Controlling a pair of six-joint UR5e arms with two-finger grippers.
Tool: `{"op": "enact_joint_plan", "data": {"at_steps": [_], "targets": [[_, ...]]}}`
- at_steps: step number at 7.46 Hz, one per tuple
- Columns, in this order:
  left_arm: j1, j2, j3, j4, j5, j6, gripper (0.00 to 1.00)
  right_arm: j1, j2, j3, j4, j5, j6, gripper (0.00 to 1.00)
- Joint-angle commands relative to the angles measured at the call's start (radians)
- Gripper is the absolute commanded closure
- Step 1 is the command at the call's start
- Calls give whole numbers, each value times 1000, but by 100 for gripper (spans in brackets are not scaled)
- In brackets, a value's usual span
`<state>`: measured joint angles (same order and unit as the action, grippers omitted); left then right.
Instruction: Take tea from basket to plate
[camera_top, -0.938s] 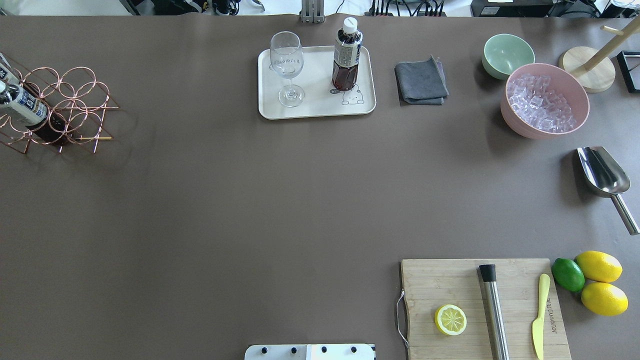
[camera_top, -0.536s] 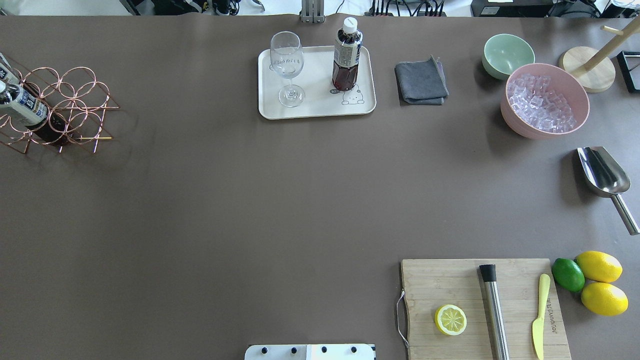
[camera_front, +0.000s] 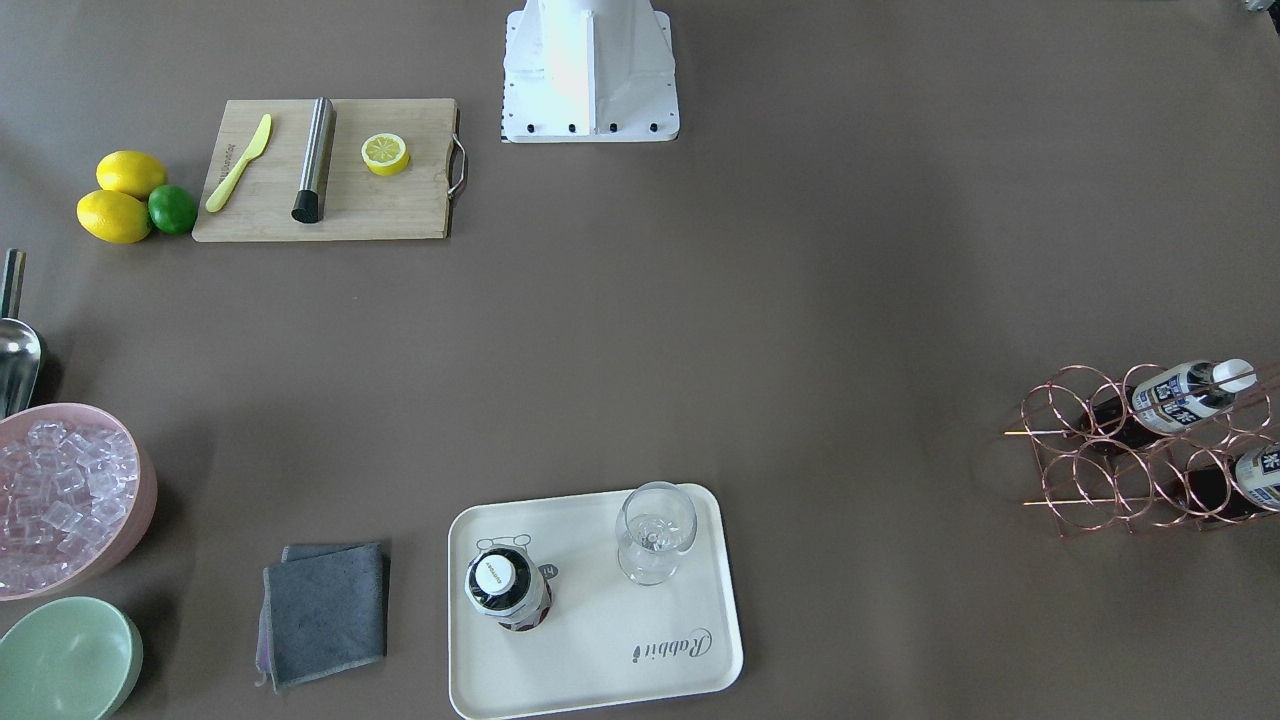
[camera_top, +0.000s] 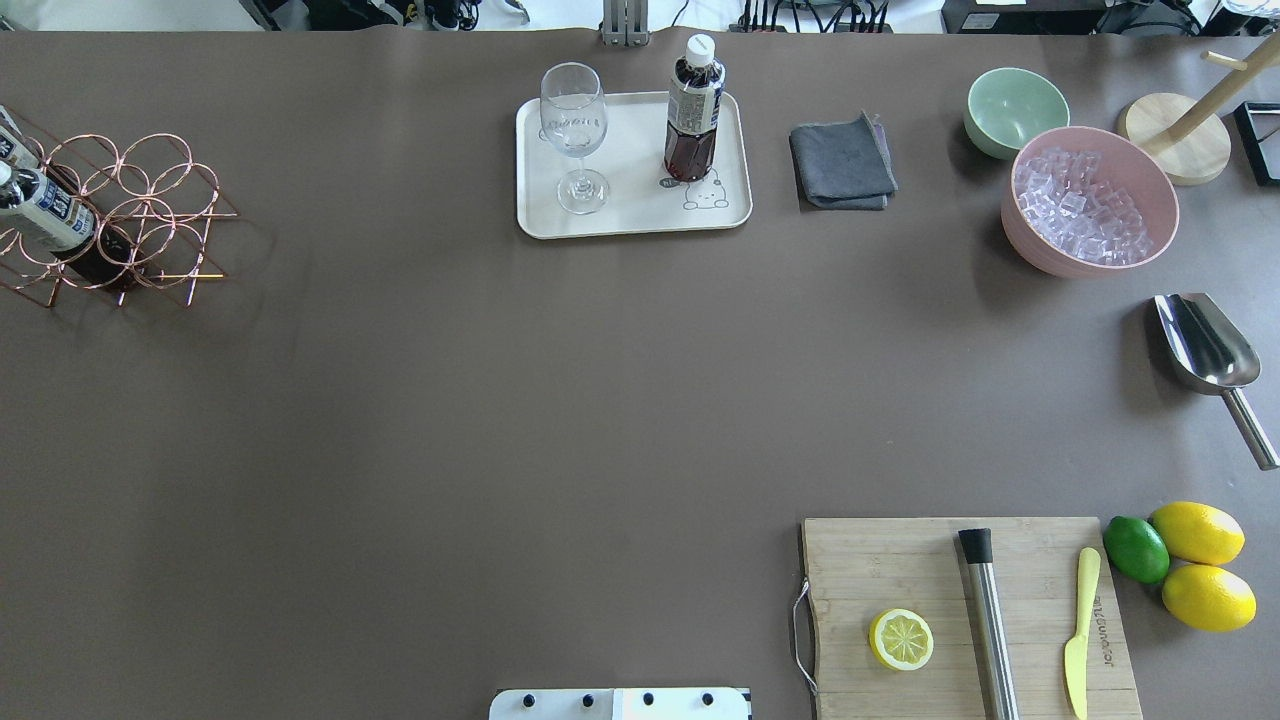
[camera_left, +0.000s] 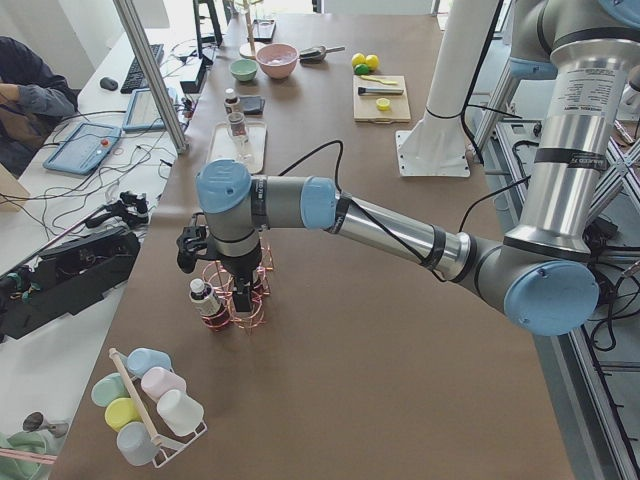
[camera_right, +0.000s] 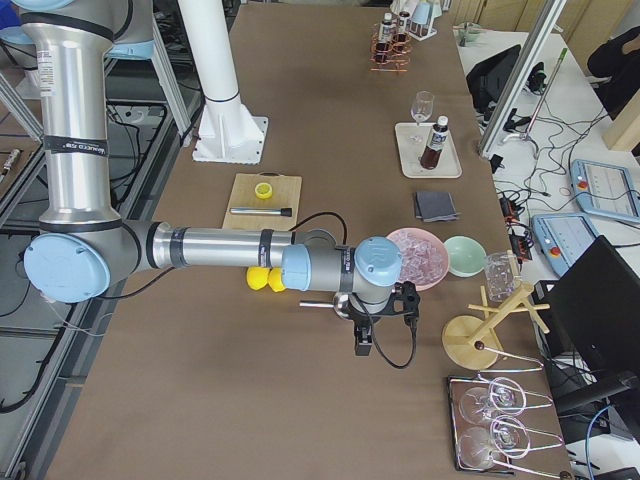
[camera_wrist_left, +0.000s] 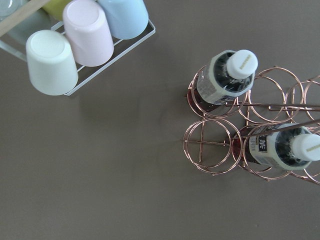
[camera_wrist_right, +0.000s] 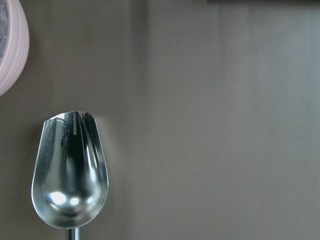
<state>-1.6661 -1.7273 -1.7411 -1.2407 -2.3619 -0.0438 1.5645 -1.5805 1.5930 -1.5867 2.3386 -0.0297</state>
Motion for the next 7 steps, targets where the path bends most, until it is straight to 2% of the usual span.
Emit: {"op": "enact_joint_plan", "data": {"at_steps": [1,2,4,6,7], "targets": [[-46,61,6,-14,0,-48,1,5,2,4,34,5,-3,0],[-49,71,6,-14,0,-47,1,0,13,27,1,-1,-1,0],[-49,74,0,-14,0,-53,1,-6,90,94,-244,-21,-7,0],[-40,77,11,-19,0,-51,1,-6,60,91,-184,-33,-19,0],[-26,77,82,-117,-2,-51,1,-4,56,93,-171,-41,-18,0]]}}
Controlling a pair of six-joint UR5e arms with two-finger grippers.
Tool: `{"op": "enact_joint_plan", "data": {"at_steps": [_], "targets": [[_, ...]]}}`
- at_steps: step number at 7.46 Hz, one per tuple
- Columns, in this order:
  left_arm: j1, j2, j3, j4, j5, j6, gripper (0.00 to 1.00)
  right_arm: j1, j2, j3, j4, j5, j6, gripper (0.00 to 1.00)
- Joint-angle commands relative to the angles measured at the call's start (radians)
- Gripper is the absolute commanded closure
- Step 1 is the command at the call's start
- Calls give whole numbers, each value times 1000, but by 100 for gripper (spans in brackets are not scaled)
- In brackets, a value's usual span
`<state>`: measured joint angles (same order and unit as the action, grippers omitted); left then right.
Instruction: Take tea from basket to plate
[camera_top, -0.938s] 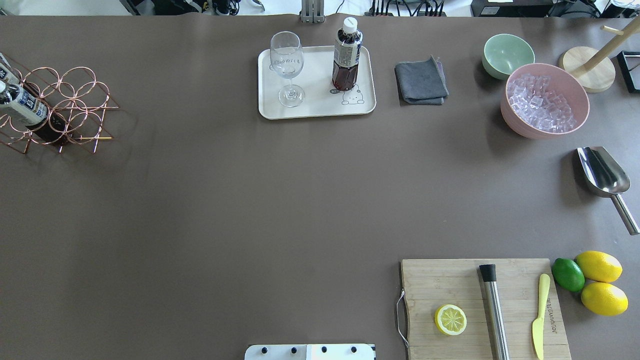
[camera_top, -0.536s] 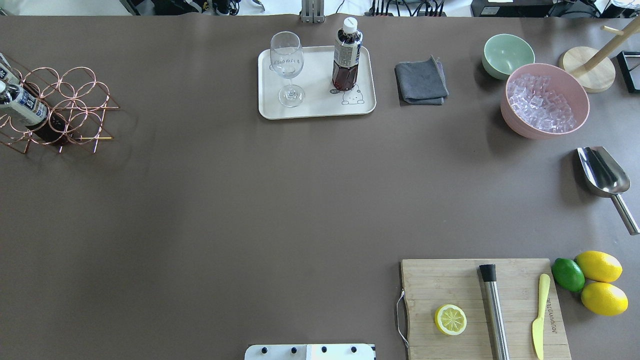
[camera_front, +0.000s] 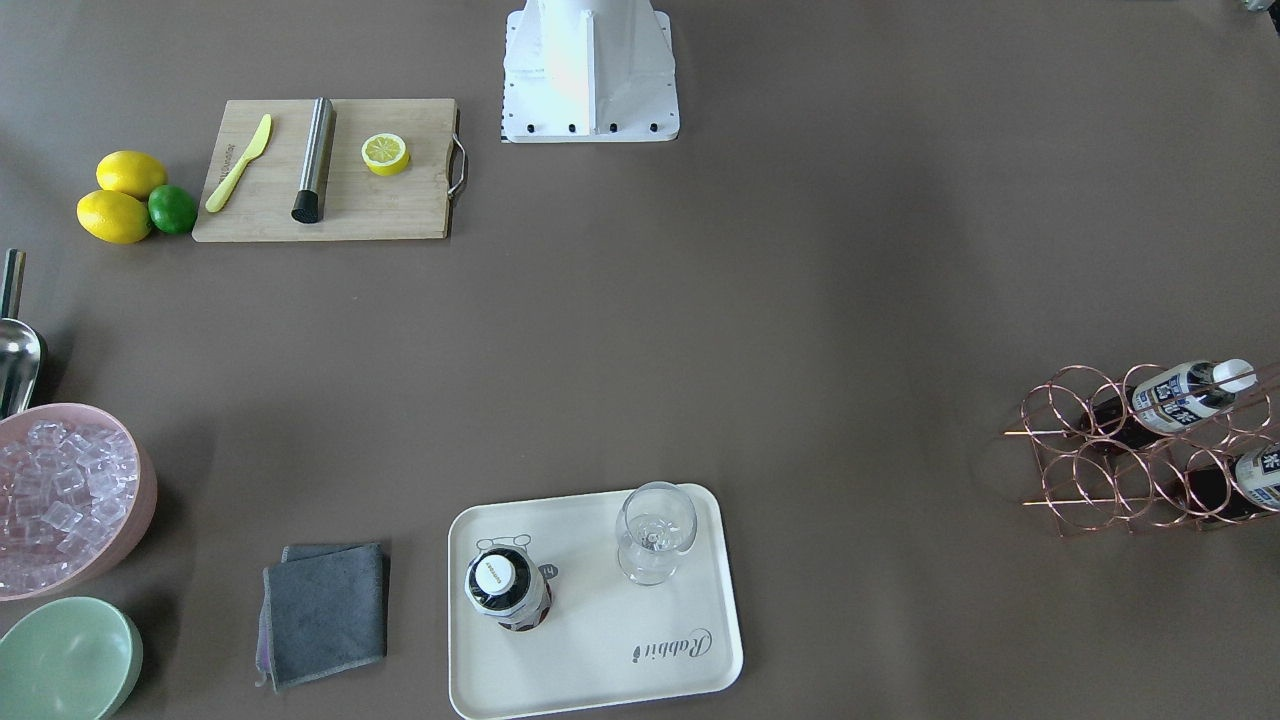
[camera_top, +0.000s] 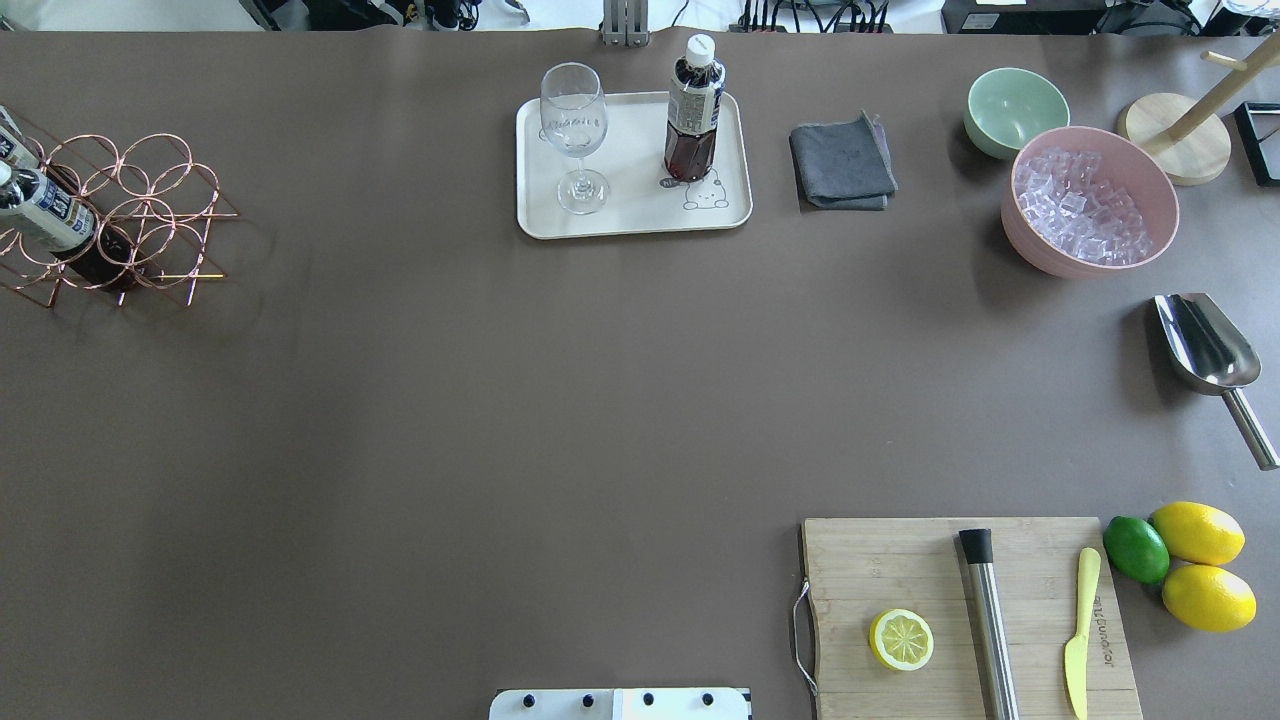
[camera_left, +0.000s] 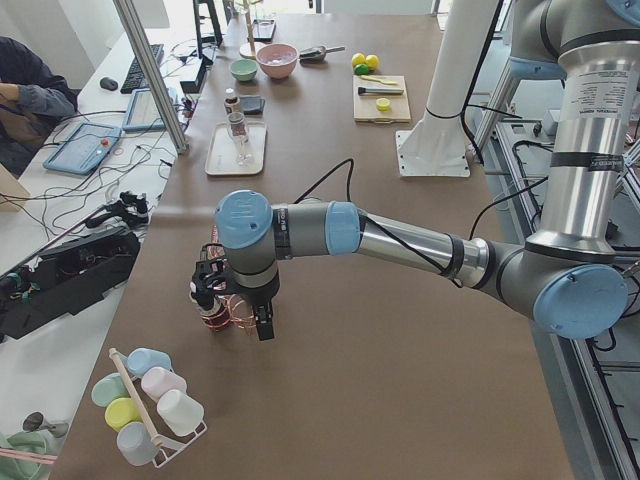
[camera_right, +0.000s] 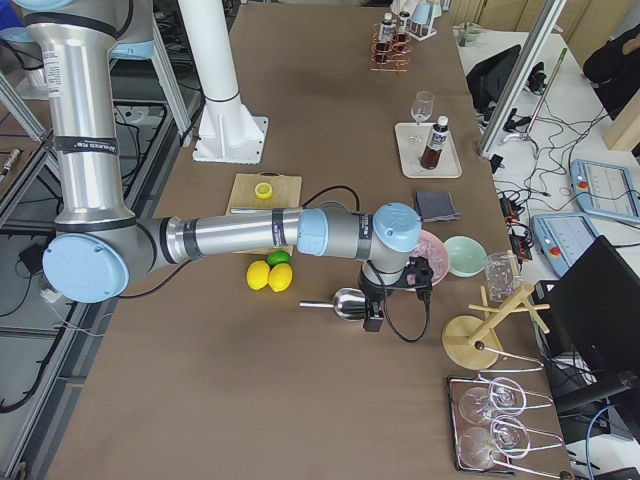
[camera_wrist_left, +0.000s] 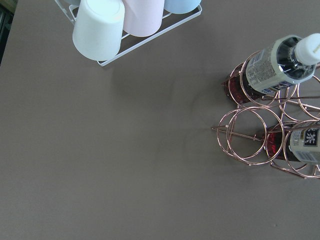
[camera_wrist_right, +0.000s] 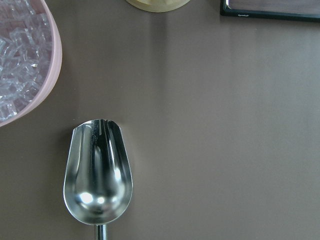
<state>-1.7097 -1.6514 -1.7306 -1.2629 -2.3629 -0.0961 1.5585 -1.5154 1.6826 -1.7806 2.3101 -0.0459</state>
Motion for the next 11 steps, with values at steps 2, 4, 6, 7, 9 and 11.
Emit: {"op": "enact_joint_plan", "data": {"at_steps": [2,4,6,7,9,11], "targets": [[28,-2,228,-333,-1,-10,1,17,-9,5,21,-3,0,0],[54,2,290,-453,1,-177,1,17,-9,3,23,-9,3,0],[74,1,341,-570,-2,-221,1,17,-11,2,23,-8,3,0],[77,-4,310,-563,-13,-247,1,18,-11,-1,23,-6,1,0],[104,5,255,-559,-21,-264,1,18,-12,-6,21,-6,1,0],[105,19,244,-559,-22,-264,1,20,-14,-6,21,-5,1,0]]}}
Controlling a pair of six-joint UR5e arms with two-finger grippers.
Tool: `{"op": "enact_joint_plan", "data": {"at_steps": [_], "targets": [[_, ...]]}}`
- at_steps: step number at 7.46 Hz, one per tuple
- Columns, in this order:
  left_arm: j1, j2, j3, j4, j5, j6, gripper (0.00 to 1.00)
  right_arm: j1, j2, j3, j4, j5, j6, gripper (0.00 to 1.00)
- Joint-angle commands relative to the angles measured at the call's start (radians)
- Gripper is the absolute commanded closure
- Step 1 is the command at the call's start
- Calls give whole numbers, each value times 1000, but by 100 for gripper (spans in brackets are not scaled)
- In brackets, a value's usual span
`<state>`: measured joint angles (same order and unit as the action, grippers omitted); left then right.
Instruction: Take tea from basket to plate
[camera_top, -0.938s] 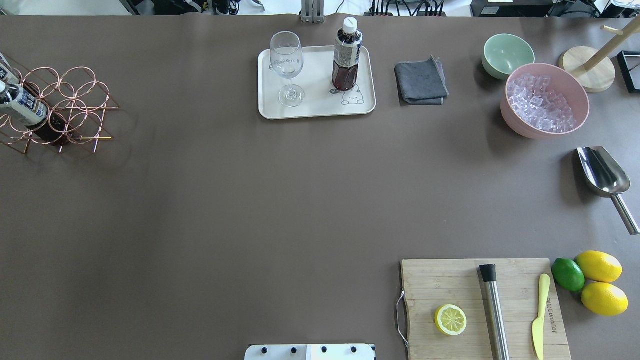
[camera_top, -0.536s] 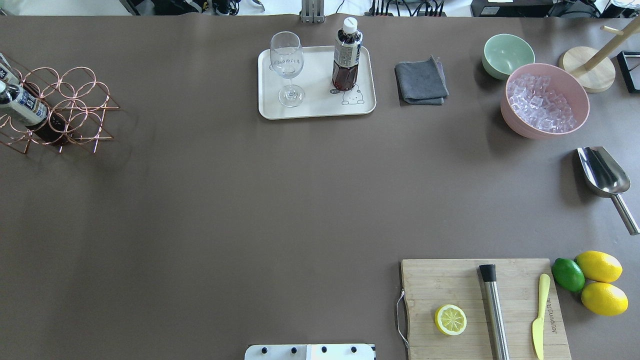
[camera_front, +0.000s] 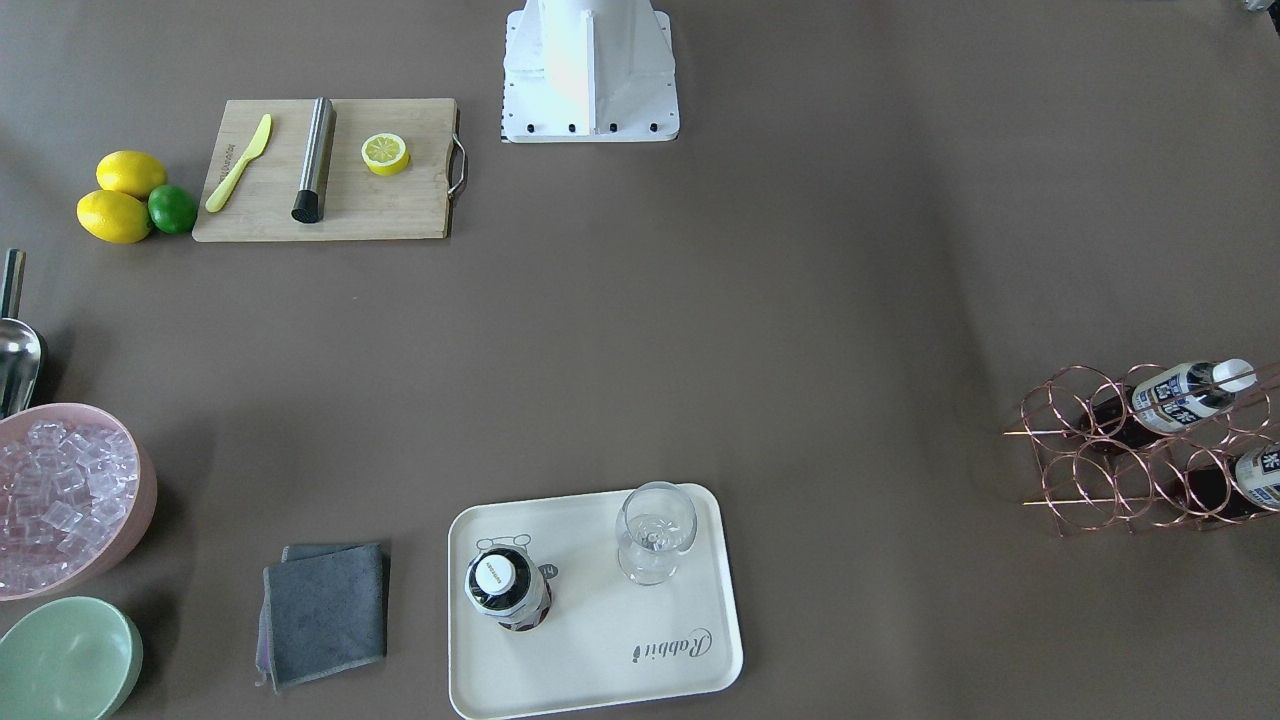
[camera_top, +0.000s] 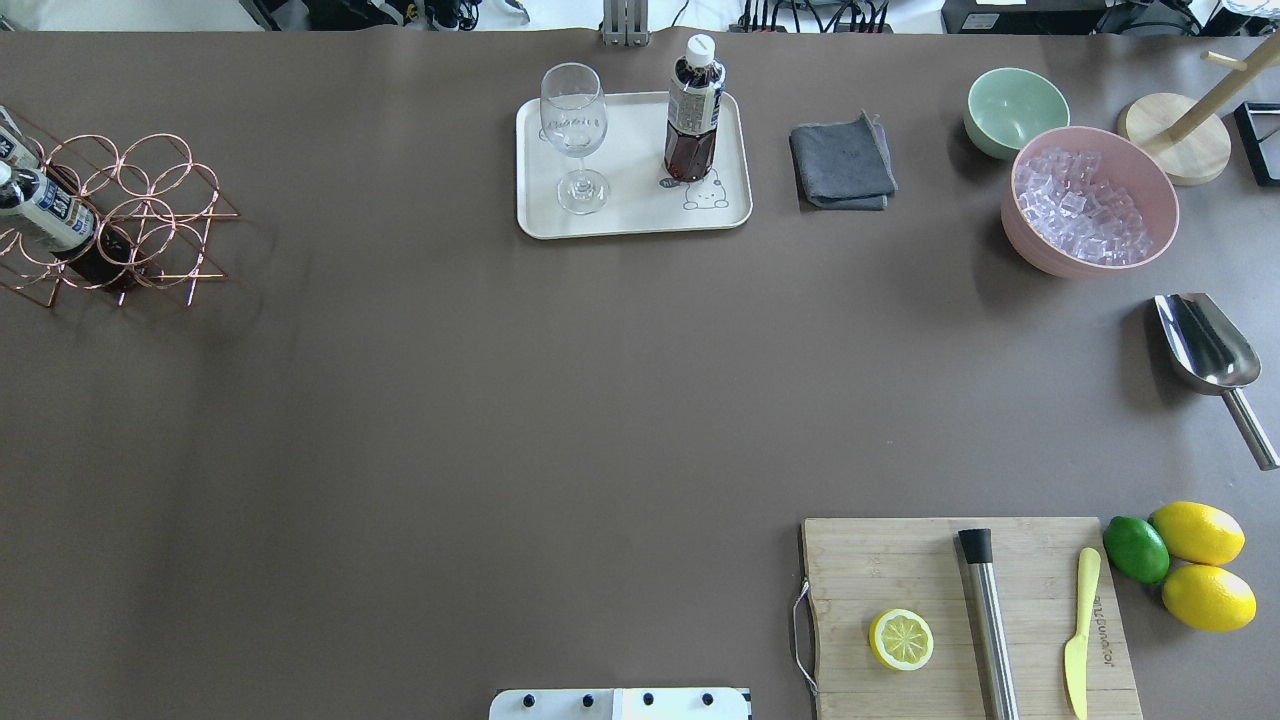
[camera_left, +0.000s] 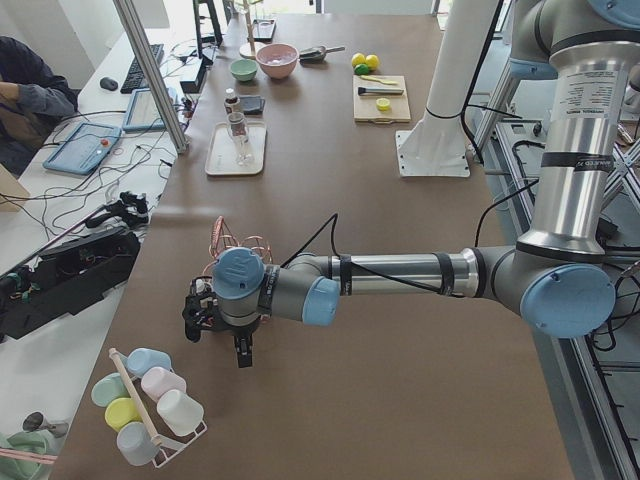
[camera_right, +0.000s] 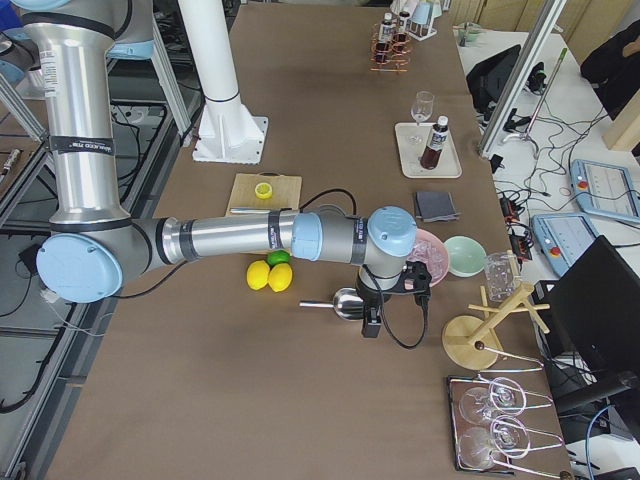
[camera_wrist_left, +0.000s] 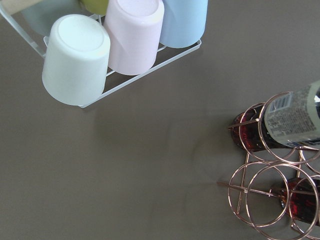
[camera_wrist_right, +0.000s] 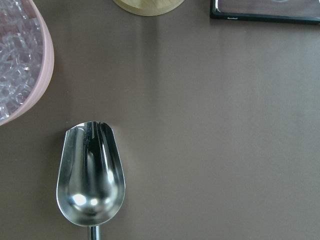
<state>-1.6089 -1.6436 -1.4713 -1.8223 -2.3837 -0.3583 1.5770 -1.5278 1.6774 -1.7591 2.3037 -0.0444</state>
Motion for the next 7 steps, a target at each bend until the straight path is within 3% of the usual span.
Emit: {"op": "enact_joint_plan", "data": {"at_steps": [1,7], "targets": [[3,11,-6,0,3,-2,1,11,-2,2,0,5,-2,0],[4,14,-4,0,1,5,1,17,-12,1,0,8,-2,0]]}}
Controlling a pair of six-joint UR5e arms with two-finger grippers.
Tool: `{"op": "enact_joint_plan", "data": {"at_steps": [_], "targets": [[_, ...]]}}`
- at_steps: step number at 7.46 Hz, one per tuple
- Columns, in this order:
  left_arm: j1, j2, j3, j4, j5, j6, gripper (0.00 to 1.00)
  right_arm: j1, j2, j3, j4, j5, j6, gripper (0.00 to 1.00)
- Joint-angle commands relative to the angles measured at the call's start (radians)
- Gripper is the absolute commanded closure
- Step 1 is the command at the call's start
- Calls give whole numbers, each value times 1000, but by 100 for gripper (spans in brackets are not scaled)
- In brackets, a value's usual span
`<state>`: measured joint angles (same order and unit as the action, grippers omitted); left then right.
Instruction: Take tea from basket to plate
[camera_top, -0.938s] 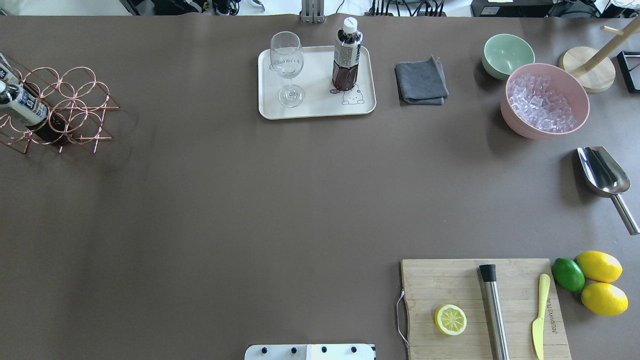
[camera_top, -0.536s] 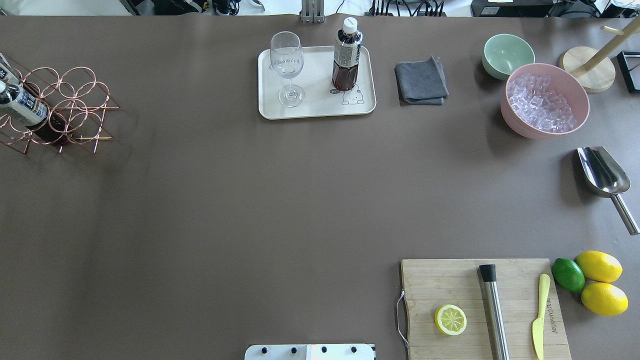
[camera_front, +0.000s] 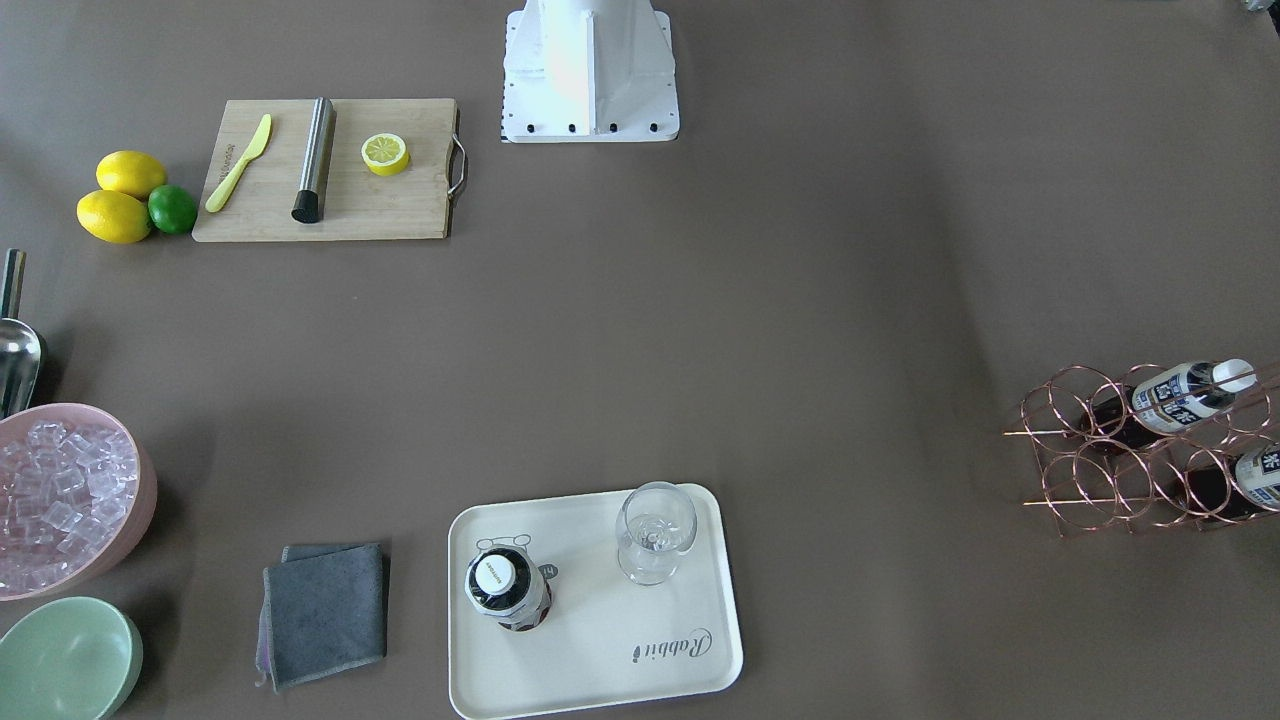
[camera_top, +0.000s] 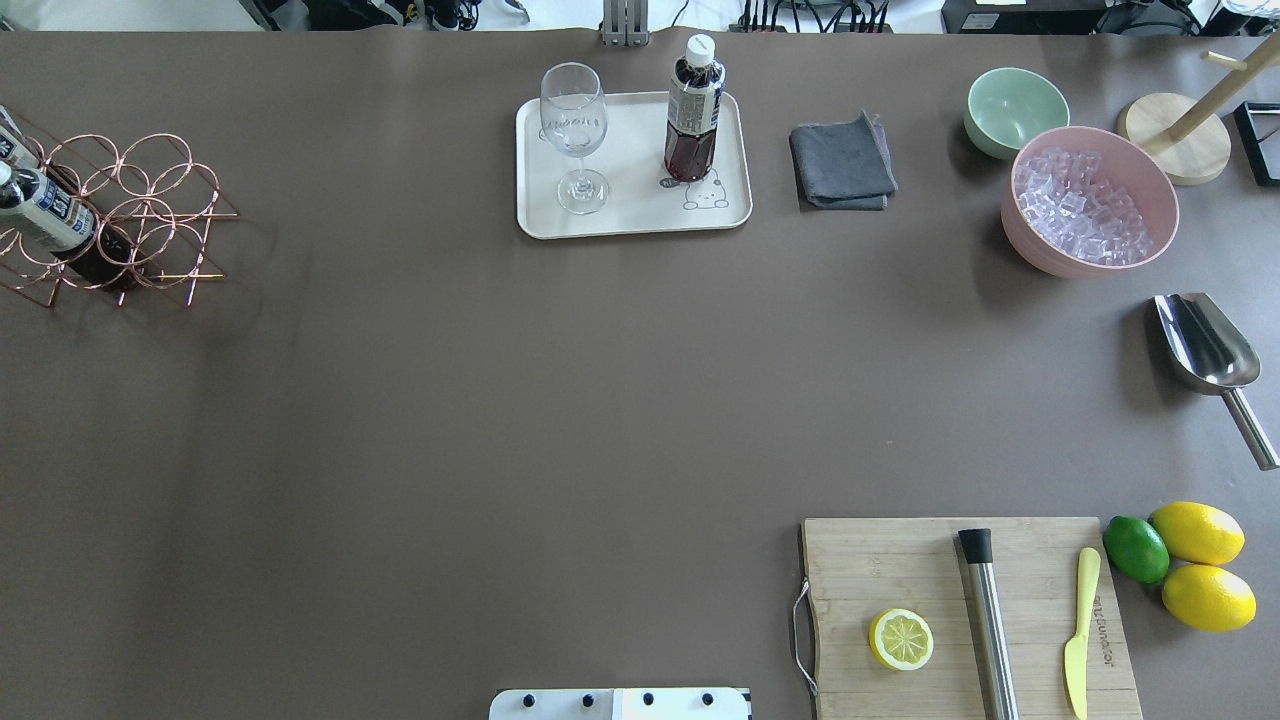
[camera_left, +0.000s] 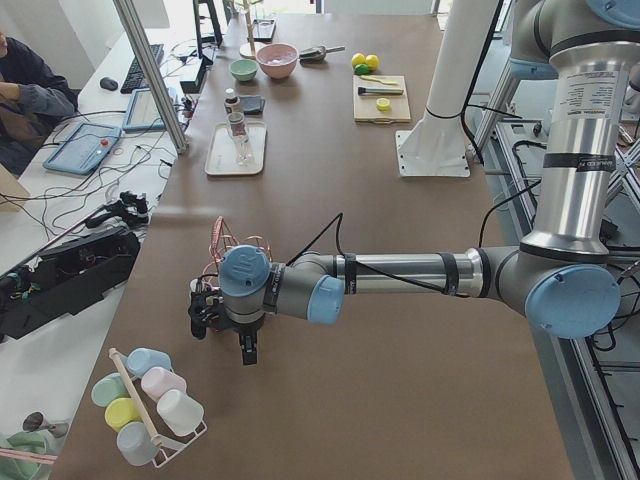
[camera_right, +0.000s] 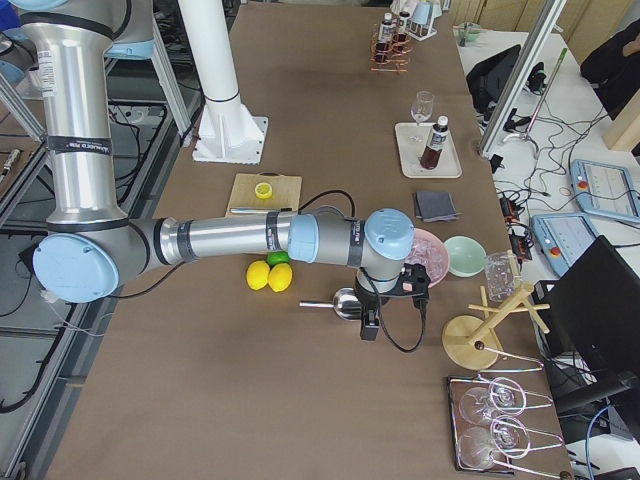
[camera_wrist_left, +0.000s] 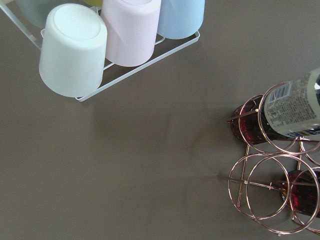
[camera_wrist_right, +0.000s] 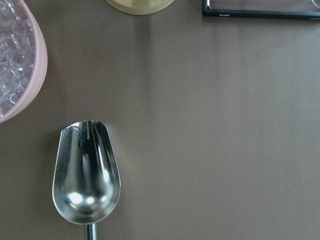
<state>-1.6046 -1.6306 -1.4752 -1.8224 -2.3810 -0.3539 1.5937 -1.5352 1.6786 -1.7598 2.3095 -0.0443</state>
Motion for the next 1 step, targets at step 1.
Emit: {"op": "enact_joint_plan", "data": {"at_steps": [1], "targets": [[0,1,-1,0,-1,1,1,0,-6,0,0,2,-2,0]]}}
